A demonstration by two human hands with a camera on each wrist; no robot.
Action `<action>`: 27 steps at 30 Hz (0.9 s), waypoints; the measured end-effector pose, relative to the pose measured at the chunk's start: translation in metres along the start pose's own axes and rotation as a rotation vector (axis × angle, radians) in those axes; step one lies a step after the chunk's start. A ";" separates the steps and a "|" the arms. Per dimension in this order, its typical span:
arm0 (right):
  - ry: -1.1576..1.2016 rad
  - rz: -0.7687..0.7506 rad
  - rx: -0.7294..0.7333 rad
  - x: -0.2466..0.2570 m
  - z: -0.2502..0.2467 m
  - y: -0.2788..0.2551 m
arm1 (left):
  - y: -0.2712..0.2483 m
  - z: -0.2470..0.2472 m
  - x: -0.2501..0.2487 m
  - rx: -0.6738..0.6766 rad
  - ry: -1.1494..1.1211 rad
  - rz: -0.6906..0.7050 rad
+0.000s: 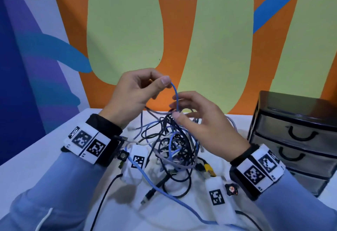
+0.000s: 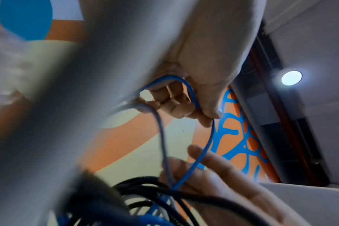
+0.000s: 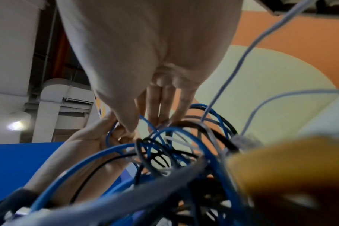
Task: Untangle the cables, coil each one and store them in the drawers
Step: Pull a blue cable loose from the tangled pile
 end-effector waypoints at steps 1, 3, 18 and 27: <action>-0.018 0.013 0.040 -0.003 0.003 -0.001 | 0.000 0.000 -0.002 -0.016 -0.016 0.014; -0.097 0.010 0.090 -0.005 0.003 -0.003 | -0.001 -0.002 -0.005 -0.054 -0.051 0.030; -0.329 0.178 -0.003 -0.029 -0.017 -0.008 | 0.010 -0.067 0.020 -0.430 -0.581 -0.048; -0.376 0.274 -0.170 -0.041 -0.038 -0.010 | 0.002 -0.089 0.031 -0.637 -0.277 -0.118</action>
Point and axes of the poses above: each hand's wrist, its own y-axis towards the middle knuckle, its own z-axis out of the palm, x = y × z, the point moved 7 cm from there along y, towards the middle knuckle, and after that the axes turned 15 degrees about -z, right-handed, at the moved point
